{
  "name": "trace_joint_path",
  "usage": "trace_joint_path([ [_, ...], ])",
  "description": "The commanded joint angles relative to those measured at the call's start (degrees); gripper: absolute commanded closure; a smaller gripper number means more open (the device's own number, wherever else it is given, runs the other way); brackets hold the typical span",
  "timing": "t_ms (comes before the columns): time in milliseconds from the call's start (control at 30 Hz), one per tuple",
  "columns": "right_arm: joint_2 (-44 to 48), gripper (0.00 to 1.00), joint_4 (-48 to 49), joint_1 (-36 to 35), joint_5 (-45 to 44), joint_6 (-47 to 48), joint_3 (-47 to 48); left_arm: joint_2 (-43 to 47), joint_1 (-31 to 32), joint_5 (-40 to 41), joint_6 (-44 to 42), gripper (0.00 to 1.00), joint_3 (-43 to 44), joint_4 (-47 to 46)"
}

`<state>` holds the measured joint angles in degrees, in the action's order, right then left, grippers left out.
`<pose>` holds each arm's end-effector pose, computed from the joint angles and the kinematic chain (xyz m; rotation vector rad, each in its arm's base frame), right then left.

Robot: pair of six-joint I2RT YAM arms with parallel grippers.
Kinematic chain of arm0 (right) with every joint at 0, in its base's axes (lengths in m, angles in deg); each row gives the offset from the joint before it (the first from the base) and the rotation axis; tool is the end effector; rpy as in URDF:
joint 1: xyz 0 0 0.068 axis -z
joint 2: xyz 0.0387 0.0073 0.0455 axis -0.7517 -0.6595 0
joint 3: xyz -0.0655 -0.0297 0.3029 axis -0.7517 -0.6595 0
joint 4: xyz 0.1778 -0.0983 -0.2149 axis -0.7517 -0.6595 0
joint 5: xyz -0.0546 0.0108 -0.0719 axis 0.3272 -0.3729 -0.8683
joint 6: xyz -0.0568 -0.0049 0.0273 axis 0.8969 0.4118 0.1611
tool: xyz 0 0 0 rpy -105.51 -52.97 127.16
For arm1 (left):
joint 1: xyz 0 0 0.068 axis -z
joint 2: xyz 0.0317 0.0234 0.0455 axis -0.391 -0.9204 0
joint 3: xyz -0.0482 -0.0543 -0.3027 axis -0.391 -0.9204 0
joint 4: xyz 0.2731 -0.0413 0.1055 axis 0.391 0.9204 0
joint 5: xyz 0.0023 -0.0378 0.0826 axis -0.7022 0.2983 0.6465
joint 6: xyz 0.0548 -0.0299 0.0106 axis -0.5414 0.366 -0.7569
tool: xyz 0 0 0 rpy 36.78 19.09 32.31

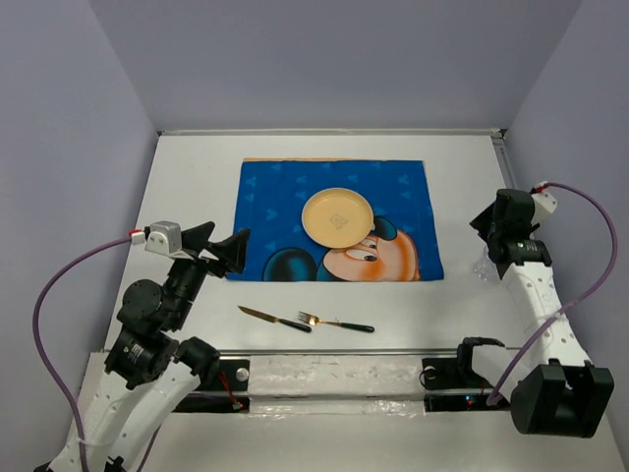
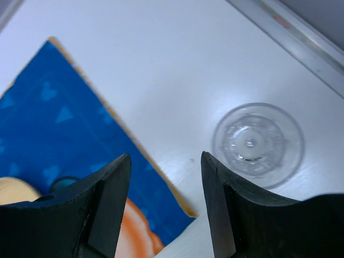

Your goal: Set the dinner table for one person

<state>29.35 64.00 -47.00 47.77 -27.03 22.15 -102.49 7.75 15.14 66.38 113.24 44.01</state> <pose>0.2373 -0.0264 0.3156 0.8757 1.9348 -0.1043 0.0805 -0.0401 0.3897 0.0609 1.3078 -0.5923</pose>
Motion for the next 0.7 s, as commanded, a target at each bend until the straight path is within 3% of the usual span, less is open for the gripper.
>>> trace_joint_path([
  [0,-3.1,0.41,-3.7,6.0,-1.7,0.6,-1.5,1.9,1.7,-0.6,-3.4,0.01,-0.1,-0.9],
  [400,-14.3,0.47,0.4,7.6,-1.0,1.0,-3.2,4.0,3.0,-0.7,-3.8,0.01,-0.2,-0.5],
  [600,-15.4,0.93,2.1,7.6,-2.5,1.8,-2.2,3.9,3.1,-1.0,-4.1,0.01,-0.2,-0.4],
  [667,-14.7,1.0,3.9,6.9,-2.6,4.0,-1.9,3.9,3.2,-0.9,-4.0,0.01,-0.1,-0.7],
])
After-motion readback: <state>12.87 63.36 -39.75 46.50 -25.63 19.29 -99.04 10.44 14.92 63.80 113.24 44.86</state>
